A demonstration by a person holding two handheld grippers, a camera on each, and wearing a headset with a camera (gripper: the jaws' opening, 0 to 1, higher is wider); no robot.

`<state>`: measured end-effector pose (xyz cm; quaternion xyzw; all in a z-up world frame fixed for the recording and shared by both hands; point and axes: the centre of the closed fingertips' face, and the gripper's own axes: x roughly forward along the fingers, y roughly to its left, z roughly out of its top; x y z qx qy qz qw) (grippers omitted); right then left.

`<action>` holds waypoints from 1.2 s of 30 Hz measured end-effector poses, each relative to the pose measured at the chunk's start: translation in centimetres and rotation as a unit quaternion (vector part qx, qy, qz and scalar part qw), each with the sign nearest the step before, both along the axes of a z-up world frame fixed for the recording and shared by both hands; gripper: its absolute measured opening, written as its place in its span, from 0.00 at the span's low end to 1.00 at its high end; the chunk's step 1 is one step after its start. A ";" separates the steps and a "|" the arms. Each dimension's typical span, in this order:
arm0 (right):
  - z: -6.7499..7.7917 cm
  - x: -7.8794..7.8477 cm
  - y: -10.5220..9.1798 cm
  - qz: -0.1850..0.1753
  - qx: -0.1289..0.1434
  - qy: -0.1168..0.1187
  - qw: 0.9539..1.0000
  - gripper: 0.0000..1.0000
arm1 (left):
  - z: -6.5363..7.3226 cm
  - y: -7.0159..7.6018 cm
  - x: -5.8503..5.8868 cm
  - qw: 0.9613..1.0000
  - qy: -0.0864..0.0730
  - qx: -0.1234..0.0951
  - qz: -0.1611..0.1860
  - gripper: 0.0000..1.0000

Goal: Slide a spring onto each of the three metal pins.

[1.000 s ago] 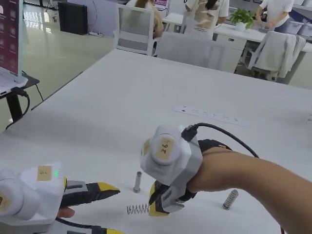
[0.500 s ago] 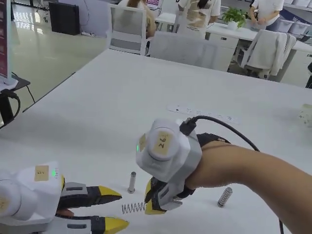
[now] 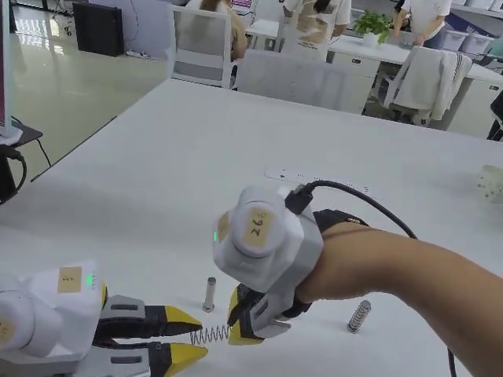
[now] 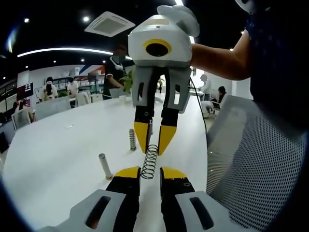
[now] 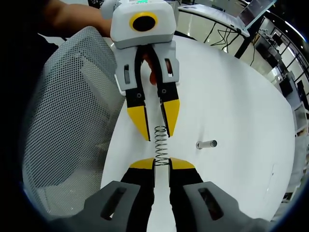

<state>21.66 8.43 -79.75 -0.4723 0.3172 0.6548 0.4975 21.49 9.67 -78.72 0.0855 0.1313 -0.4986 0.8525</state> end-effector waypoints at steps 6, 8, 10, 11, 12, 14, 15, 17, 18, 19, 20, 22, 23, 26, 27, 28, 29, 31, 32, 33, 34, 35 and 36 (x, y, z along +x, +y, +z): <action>0.1 -0.1 0.1 0.004 -0.001 -0.001 1.000 0.08 | -0.1 0.1 0.0 1.000 -0.005 0.008 -0.003 0.04; 0.2 -0.1 0.1 0.005 0.000 -0.003 1.000 0.08 | -0.1 0.1 0.0 1.000 -0.008 0.010 -0.004 0.03; 0.3 -0.1 0.1 0.005 0.000 -0.004 1.000 0.08 | -0.1 0.1 -0.1 1.000 -0.009 0.012 -0.005 0.03; 0.3 -0.1 0.1 0.005 0.001 -0.004 1.000 0.08 | -0.1 0.1 -0.1 1.000 -0.009 0.012 -0.006 0.03; 0.3 -0.1 0.1 0.005 0.001 -0.005 1.000 0.08 | -0.1 0.0 -0.1 1.000 -0.009 0.013 -0.007 0.03; 0.3 -0.1 0.1 0.007 0.002 -0.007 1.000 0.08 | -0.1 0.0 -0.1 1.000 -0.009 0.014 -0.008 0.02; 0.3 -0.1 0.1 0.007 0.001 -0.007 1.000 0.08 | -0.1 0.0 -0.1 1.000 -0.009 0.013 -0.008 0.02; 0.4 -0.1 0.1 0.005 0.002 -0.008 1.000 0.08 | 0.0 -0.1 -0.1 1.000 -0.009 0.012 -0.009 0.02; 0.4 -0.1 0.0 0.004 0.002 -0.008 1.000 0.08 | 0.0 -0.1 -0.2 1.000 -0.009 0.011 -0.009 0.02; 0.4 -0.1 0.0 0.004 0.002 -0.008 1.000 0.08 | 0.0 -0.1 -0.2 1.000 -0.009 0.010 -0.009 0.02; 0.4 -0.1 0.0 0.003 0.002 -0.008 1.000 0.08 | 0.0 -0.1 -0.2 1.000 -0.008 0.009 -0.009 0.02; 0.4 -0.1 0.0 0.001 0.002 -0.007 1.000 0.09 | 0.0 -0.1 -0.2 1.000 -0.008 0.007 -0.007 0.02; 0.4 -0.1 0.0 0.000 0.002 -0.007 1.000 0.09 | 0.0 -0.2 -0.2 1.000 -0.007 0.006 -0.007 0.02; 0.4 -0.1 0.1 -0.002 0.004 -0.006 1.000 0.11 | 0.0 -0.2 -0.3 1.000 -0.006 0.005 -0.008 0.02; 0.3 0.0 0.1 -0.004 0.006 -0.006 1.000 0.12 | 0.0 -0.1 -0.3 1.000 -0.006 0.006 -0.008 0.02; 0.3 0.0 0.1 -0.005 0.006 -0.005 1.000 0.12 | 0.0 -0.1 -0.3 1.000 -0.005 0.005 -0.008 0.02; 0.3 0.0 0.1 -0.006 0.006 -0.003 1.000 0.12 | 0.0 -0.1 -0.3 1.000 -0.005 0.004 -0.007 0.02; 0.2 0.0 0.1 -0.008 0.007 -0.002 1.000 0.12 | 0.1 0.0 -0.3 1.000 -0.006 0.003 -0.006 0.02; 0.0 0.1 0.0 -0.009 0.006 0.000 1.000 0.12 | 0.2 0.0 -0.3 1.000 -0.006 0.002 -0.005 0.02; -0.1 0.1 -0.1 -0.010 0.004 0.001 1.000 0.12 | 0.2 0.1 -0.3 1.000 -0.007 0.001 -0.005 0.02; -0.2 0.1 -0.1 -0.010 0.004 0.002 1.000 0.13 | 0.3 0.1 -0.2 1.000 -0.008 0.000 -0.004 0.02; -0.4 0.1 -0.2 -0.011 0.003 0.004 1.000 0.13 | 0.3 0.1 -0.2 1.000 -0.009 0.001 -0.004 0.02; -0.5 0.1 -0.2 -0.012 0.002 0.006 1.000 0.13 | 0.5 0.1 -0.2 1.000 -0.009 -0.001 -0.004 0.02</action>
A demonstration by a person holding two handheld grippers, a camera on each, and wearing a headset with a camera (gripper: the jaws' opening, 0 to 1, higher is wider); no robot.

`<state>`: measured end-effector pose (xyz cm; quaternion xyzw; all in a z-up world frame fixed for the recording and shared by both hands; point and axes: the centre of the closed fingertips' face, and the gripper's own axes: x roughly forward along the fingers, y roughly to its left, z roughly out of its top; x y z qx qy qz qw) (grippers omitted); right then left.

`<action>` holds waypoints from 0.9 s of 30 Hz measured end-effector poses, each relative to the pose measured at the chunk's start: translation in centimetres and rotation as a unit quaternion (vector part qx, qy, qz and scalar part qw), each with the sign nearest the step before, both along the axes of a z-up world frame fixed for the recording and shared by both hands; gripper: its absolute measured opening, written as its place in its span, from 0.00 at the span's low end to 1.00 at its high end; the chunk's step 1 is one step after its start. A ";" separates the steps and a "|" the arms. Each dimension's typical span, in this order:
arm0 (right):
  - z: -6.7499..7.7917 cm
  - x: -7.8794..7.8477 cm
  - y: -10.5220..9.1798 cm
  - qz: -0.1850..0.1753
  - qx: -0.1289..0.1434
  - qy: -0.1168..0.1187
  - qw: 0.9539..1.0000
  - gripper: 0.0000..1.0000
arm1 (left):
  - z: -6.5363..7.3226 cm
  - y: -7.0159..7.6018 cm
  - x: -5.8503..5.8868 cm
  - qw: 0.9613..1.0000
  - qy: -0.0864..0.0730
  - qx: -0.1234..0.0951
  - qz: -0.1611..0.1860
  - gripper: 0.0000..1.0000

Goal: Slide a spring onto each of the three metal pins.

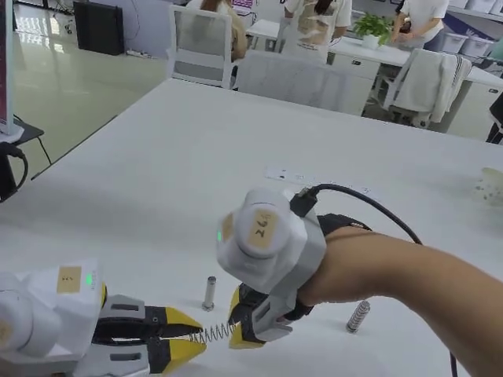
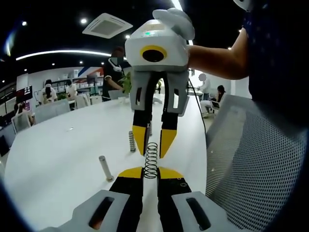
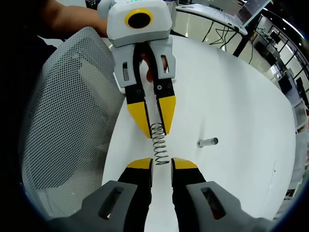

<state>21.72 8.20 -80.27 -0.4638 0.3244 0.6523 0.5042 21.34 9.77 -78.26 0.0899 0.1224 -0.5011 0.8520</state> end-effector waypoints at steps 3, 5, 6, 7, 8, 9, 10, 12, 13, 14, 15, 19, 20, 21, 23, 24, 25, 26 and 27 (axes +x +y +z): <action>-0.2 0.0 -0.1 -0.001 -0.001 0.002 1.000 0.13 | 0.4 0.0 0.1 1.000 -0.003 -0.005 0.000 0.02; -0.3 0.0 0.0 -0.005 0.001 0.007 1.000 0.13 | 0.7 -0.2 0.1 1.000 -0.005 -0.010 -0.002 0.02; -0.2 0.1 0.0 -0.005 0.002 0.008 1.000 0.13 | 0.8 -0.2 0.1 1.000 -0.006 -0.009 -0.002 0.02; -0.2 0.1 0.0 -0.007 0.003 0.010 1.000 0.13 | 0.9 -0.3 0.1 1.000 -0.008 -0.008 -0.003 0.02; -0.2 0.1 0.0 -0.007 0.004 0.011 1.000 0.13 | 1.0 -0.4 0.0 1.000 -0.009 -0.009 -0.005 0.02; -0.2 0.1 0.0 -0.008 0.005 0.012 1.000 0.13 | 1.2 -0.5 0.0 1.000 -0.011 -0.010 -0.006 0.02; -0.2 0.1 0.0 -0.008 0.005 0.012 1.000 0.13 | 1.2 -0.5 0.0 1.000 -0.012 -0.010 -0.007 0.02; -0.2 0.1 0.0 -0.008 0.005 0.012 1.000 0.12 | 1.4 -0.6 0.0 1.000 -0.015 -0.010 -0.007 0.02; -0.2 0.1 0.0 -0.008 0.006 0.012 1.000 0.12 | 1.4 -0.6 0.1 1.000 -0.015 -0.010 -0.007 0.02; -0.1 0.1 0.1 -0.009 0.007 0.014 1.000 0.11 | 1.4 -0.6 0.1 1.000 -0.015 -0.011 -0.006 0.02; -0.1 0.1 0.1 -0.008 0.008 0.014 1.000 0.10 | 1.4 -0.6 0.2 1.000 -0.015 -0.011 -0.006 0.02; 0.0 0.1 0.1 -0.010 0.009 0.015 1.000 0.09 | 1.4 -0.7 0.2 1.000 -0.016 -0.010 -0.006 0.02; 0.0 0.1 0.1 -0.010 0.011 0.014 1.000 0.09 | 1.4 -0.6 0.2 1.000 -0.016 -0.010 -0.006 0.02; 0.0 0.1 0.1 -0.010 0.011 0.014 1.000 0.09 | 1.4 -0.6 0.2 1.000 -0.016 -0.010 -0.006 0.02; 0.1 0.1 0.2 -0.010 0.013 0.013 1.000 0.09 | 1.4 -0.6 0.2 1.000 -0.016 -0.008 -0.006 0.02; 0.1 0.0 0.2 -0.010 0.013 0.013 1.000 0.09 | 1.4 -0.6 0.2 1.000 -0.016 -0.008 -0.006 0.02; 0.2 0.0 0.2 -0.010 0.014 0.012 1.000 0.09 | 1.3 -0.6 0.2 1.000 -0.016 -0.007 -0.006 0.02; 0.3 0.0 0.3 -0.009 0.015 0.012 1.000 0.09 | 1.3 -0.6 0.3 1.000 -0.016 -0.007 -0.006 0.02; 0.3 -0.1 0.3 -0.009 0.016 0.012 1.000 0.09 | 1.3 -0.6 0.3 1.000 -0.016 -0.006 -0.006 0.02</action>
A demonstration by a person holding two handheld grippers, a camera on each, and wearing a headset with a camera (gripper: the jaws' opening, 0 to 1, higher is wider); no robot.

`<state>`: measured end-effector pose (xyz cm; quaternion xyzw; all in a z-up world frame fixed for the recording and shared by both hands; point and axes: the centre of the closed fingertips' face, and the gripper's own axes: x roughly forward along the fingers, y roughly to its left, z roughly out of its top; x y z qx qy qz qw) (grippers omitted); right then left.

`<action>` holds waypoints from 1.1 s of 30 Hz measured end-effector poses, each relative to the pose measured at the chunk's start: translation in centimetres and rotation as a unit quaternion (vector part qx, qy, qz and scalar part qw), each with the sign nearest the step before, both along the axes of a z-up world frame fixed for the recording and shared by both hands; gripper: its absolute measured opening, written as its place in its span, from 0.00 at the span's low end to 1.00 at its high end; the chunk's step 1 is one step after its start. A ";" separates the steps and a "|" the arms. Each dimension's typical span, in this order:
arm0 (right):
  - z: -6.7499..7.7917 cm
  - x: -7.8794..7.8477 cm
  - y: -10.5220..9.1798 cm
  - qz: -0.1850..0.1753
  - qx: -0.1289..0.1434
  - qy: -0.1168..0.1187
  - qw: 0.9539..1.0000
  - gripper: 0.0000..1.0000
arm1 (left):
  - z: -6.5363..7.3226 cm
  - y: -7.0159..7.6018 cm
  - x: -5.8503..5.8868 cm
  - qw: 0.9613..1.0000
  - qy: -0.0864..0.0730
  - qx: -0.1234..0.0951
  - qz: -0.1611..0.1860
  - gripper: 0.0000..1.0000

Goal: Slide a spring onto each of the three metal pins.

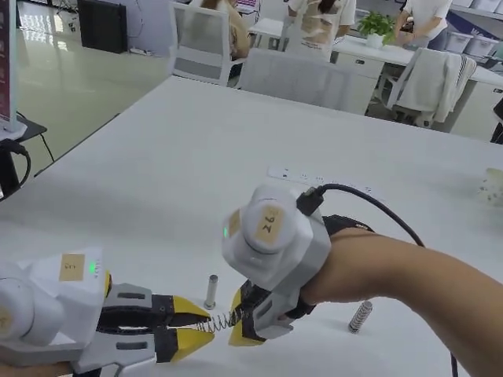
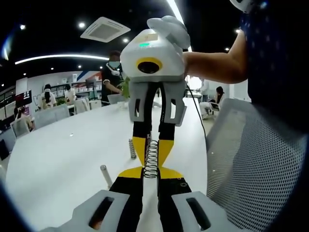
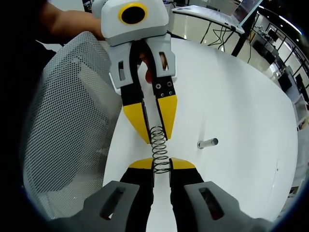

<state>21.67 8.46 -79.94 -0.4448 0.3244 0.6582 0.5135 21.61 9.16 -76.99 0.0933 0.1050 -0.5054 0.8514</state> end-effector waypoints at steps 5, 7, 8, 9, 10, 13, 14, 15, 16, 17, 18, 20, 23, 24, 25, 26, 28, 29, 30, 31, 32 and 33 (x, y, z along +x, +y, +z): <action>0.3 -0.1 0.1 0.001 0.001 0.000 1.000 0.09 | -0.3 -0.2 0.0 1.000 -0.001 0.008 -0.002 0.02; 0.4 -0.3 0.2 0.003 0.001 0.000 1.000 0.09 | -0.4 -0.2 0.0 1.000 -0.002 0.012 -0.004 0.02; 0.4 -0.3 0.2 0.003 0.002 0.000 1.000 0.09 | -0.5 -0.2 0.0 1.000 -0.002 0.015 -0.005 0.02; 0.5 -0.4 0.3 0.004 0.003 0.001 1.000 0.09 | -0.5 -0.2 -0.1 1.000 -0.002 0.016 -0.006 0.02; 0.7 -0.5 0.4 0.004 0.004 0.001 1.000 0.09 | -0.6 -0.2 -0.1 1.000 -0.002 0.017 -0.006 0.02; 0.9 -0.5 0.5 0.006 0.007 0.000 1.000 0.09 | -0.6 -0.3 0.0 1.000 -0.001 0.018 -0.006 0.02; 1.0 -0.5 0.5 0.007 0.008 -0.001 1.000 0.09 | -0.6 -0.3 0.0 1.000 -0.001 0.018 -0.006 0.02; 1.2 -0.6 0.6 0.008 0.010 -0.002 1.000 0.09 | -0.6 -0.4 0.0 1.000 0.000 0.018 -0.007 0.02; 1.3 -0.7 0.7 0.008 0.011 -0.001 1.000 0.09 | -0.6 -0.5 0.0 1.000 0.000 0.018 -0.008 0.02; 1.4 -0.8 0.7 0.009 0.013 -0.001 1.000 0.09 | -0.6 -0.5 -0.1 1.000 0.001 0.018 -0.009 0.02; 1.5 -0.8 0.8 0.009 0.013 -0.001 1.000 0.09 | -0.7 -0.6 -0.1 1.000 0.002 0.018 -0.009 0.02; 1.6 -0.9 0.9 0.012 0.014 -0.003 1.000 0.09 | -0.7 -0.7 -0.1 1.000 0.003 0.018 -0.010 0.02; 1.8 -1.1 1.0 0.016 0.015 -0.005 1.000 0.09 | -0.7 -0.8 -0.2 1.000 0.003 0.017 -0.012 0.02; 1.9 -1.2 1.1 0.016 0.016 -0.004 1.000 0.09 | -0.7 -0.9 -0.2 1.000 0.002 0.018 -0.012 0.02; 2.0 -1.3 1.2 0.017 0.018 -0.002 1.000 0.09 | -0.7 -0.9 -0.2 1.000 0.002 0.018 -0.013 0.02; 2.1 -1.3 1.2 0.016 0.019 -0.002 1.000 0.09 | -0.7 -0.9 -0.2 1.000 0.002 0.018 -0.013 0.02; 2.2 -1.4 1.3 0.016 0.018 0.000 1.000 0.09 | -0.7 -1.0 -0.3 1.000 0.003 0.019 -0.014 0.02; 2.3 -1.5 1.4 0.016 0.019 0.001 1.000 0.09 | -0.7 -1.0 -0.3 1.000 0.003 0.019 -0.014 0.02; 2.3 -1.5 1.4 0.016 0.019 0.002 1.000 0.09 | -0.7 -1.0 -0.4 1.000 0.003 0.019 -0.014 0.02; 2.3 -1.6 1.4 0.016 0.018 0.002 1.000 0.09 | -0.8 -1.1 -0.4 1.000 0.004 0.019 -0.014 0.02; 2.4 -1.6 1.4 0.017 0.017 0.003 1.000 0.09 | -0.8 -1.1 -0.5 1.000 0.005 0.018 -0.014 0.02; 2.3 -1.6 1.4 0.017 0.016 0.003 1.000 0.09 | -0.8 -1.2 -0.5 1.000 0.005 0.018 -0.015 0.02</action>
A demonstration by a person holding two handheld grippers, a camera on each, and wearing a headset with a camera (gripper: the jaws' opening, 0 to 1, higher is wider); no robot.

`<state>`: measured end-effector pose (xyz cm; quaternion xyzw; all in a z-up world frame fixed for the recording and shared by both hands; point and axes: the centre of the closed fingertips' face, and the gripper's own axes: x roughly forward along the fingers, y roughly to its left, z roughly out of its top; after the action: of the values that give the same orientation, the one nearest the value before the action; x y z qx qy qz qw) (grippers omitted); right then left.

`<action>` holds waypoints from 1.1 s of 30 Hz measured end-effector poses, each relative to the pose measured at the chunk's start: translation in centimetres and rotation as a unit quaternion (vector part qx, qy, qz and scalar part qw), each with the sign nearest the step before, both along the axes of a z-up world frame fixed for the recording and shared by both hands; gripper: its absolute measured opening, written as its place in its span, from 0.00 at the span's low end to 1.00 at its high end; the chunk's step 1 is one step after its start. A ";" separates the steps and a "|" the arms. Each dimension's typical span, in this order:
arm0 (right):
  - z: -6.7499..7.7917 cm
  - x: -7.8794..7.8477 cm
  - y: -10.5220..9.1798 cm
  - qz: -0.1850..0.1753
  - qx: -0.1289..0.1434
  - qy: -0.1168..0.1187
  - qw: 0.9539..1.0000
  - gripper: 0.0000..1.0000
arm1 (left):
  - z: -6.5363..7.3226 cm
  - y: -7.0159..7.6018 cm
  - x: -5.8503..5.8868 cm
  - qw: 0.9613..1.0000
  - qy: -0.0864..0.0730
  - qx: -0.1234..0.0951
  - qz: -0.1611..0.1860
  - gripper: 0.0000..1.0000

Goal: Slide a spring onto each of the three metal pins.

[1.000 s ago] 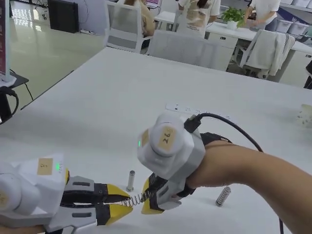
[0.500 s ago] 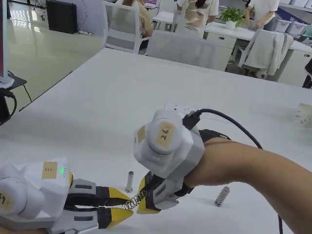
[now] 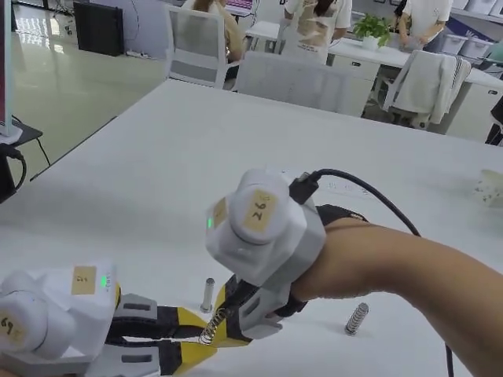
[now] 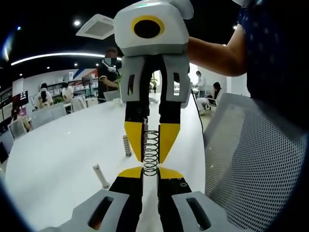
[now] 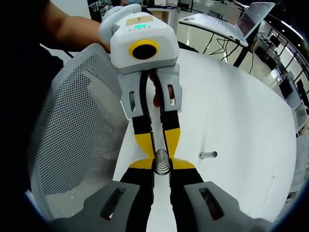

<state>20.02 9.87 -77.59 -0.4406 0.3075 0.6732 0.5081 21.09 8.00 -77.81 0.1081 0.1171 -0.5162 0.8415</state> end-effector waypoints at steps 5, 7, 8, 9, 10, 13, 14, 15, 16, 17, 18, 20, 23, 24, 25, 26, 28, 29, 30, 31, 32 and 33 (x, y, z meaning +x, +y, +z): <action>0.0 -0.2 0.1 0.002 -0.004 0.001 1.000 0.09 | -0.2 -0.1 -0.1 1.000 0.002 -0.001 -0.002 0.02; 0.0 -0.3 0.1 0.004 -0.007 0.000 1.000 0.09 | -0.2 -0.2 -0.1 1.000 0.002 -0.002 -0.002 0.02; 0.0 -0.3 0.1 0.004 -0.008 0.001 1.000 0.09 | -0.2 -0.2 -0.1 1.000 0.002 -0.002 -0.003 0.03; 0.1 -0.4 0.1 0.005 -0.008 0.002 1.000 0.09 | -0.2 -0.2 -0.1 1.000 0.002 -0.003 -0.003 0.03; 0.1 -0.4 0.1 0.004 -0.009 0.002 1.000 0.09 | -0.2 -0.2 -0.1 1.000 0.002 -0.003 -0.003 0.03; 0.1 -0.3 0.1 0.005 -0.012 0.001 1.000 0.09 | -0.2 -0.3 0.0 1.000 0.002 -0.004 -0.003 0.03; 0.0 -0.3 0.1 0.005 -0.013 0.000 1.000 0.09 | -0.2 -0.3 0.0 1.000 0.002 -0.003 -0.003 0.03; 0.0 -0.3 0.1 0.004 -0.014 0.000 1.000 0.09 | -0.3 -0.3 0.0 1.000 0.002 -0.004 -0.002 0.03; 0.0 -0.2 0.0 0.005 -0.015 -0.001 1.000 0.09 | -0.3 -0.3 0.0 1.000 0.002 -0.004 -0.002 0.03; -0.1 -0.2 0.0 0.006 -0.016 -0.002 1.000 0.09 | -0.3 -0.3 0.1 1.000 0.003 -0.004 -0.002 0.03; -0.1 -0.2 0.0 0.006 -0.016 -0.001 1.000 0.09 | -0.3 -0.3 0.1 1.000 0.003 -0.004 -0.002 0.03; -0.2 -0.2 0.0 0.007 -0.018 -0.001 1.000 0.09 | -0.5 -0.3 0.1 1.000 0.004 -0.002 -0.002 0.03; -0.2 0.0 0.0 0.007 -0.018 -0.001 1.000 0.09 | -0.8 -0.3 0.1 1.000 0.007 -0.002 -0.003 0.07; -0.2 0.0 0.0 0.006 -0.018 -0.002 1.000 0.09 | -0.8 -0.3 0.1 1.000 0.008 -0.002 -0.002 0.07; -0.2 0.1 0.0 0.007 -0.019 -0.002 1.000 0.09 | -0.8 -0.2 0.1 1.000 0.008 -0.002 -0.001 0.08; -0.2 0.2 0.0 0.007 -0.020 -0.003 1.000 0.09 | -0.9 -0.2 0.1 1.000 0.009 -0.004 0.000 0.08; -0.3 0.3 0.0 0.007 -0.021 -0.003 1.000 0.09 | -0.9 -0.1 0.2 1.000 0.011 -0.006 0.002 0.09; -0.3 0.4 0.0 0.006 -0.021 -0.004 1.000 0.09 | -0.9 0.0 0.2 1.000 0.011 -0.006 0.004 0.09; -0.3 0.4 0.0 0.006 -0.021 -0.005 1.000 0.09 | -0.9 0.1 0.2 1.000 0.012 -0.006 0.005 0.10; -0.3 0.5 -0.1 0.005 -0.022 -0.005 1.000 0.09 | -1.0 0.1 0.2 1.000 0.013 -0.008 0.006 0.10; -0.3 0.6 -0.1 0.004 -0.022 -0.005 1.000 0.09 | -1.0 0.3 0.3 1.000 0.014 -0.008 0.008 0.12; -0.2 0.7 -0.1 0.004 -0.022 -0.005 1.000 0.09 | -1.0 0.3 0.3 1.000 0.015 -0.008 0.010 0.14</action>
<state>20.71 9.77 -77.84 -0.4565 0.3179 0.6657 0.4974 21.35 8.34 -78.85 0.0928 0.1268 -0.5102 0.8456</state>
